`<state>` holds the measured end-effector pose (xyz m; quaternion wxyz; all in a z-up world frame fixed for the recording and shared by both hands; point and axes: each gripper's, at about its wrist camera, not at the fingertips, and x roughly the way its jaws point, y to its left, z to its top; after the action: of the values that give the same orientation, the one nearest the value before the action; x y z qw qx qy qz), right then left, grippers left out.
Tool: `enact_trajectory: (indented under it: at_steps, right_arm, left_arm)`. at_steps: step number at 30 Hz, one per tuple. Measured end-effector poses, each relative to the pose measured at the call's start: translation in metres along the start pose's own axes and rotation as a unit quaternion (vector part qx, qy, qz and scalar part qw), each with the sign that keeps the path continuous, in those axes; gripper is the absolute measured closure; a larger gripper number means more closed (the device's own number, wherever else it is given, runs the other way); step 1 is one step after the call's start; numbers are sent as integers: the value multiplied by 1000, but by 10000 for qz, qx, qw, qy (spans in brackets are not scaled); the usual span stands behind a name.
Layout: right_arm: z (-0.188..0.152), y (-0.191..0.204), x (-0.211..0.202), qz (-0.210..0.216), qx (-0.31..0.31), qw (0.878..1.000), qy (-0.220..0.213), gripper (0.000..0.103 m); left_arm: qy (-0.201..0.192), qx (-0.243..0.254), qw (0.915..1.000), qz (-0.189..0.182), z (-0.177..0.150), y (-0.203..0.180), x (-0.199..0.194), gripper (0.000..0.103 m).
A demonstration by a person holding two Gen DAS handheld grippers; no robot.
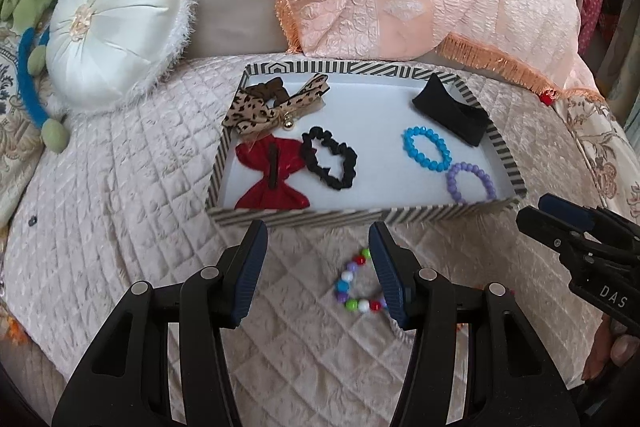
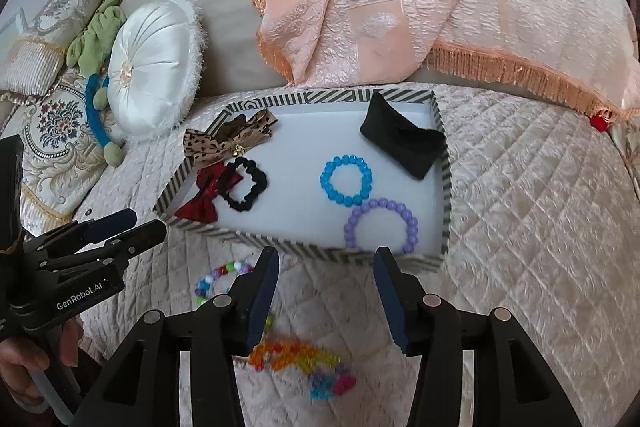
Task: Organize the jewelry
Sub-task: 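Withdraw both grippers from the tray toward the remaining bracelets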
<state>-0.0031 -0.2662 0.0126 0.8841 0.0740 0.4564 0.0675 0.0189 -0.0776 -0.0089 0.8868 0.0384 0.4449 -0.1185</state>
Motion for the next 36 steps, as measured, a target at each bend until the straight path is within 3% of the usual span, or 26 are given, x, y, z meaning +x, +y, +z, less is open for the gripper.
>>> enact_trajectory:
  at_steps: [23, 36]
  right_arm:
    - [-63, 8, -37, -100, -115, 9998, 145, 49]
    - [-78, -1, -35, -130, -33, 9996, 263, 49]
  left_arm:
    - [64, -49, 9999, -108, -55, 7, -42, 40]
    - [294, -63, 9988, -389, -76, 7, -36, 40]
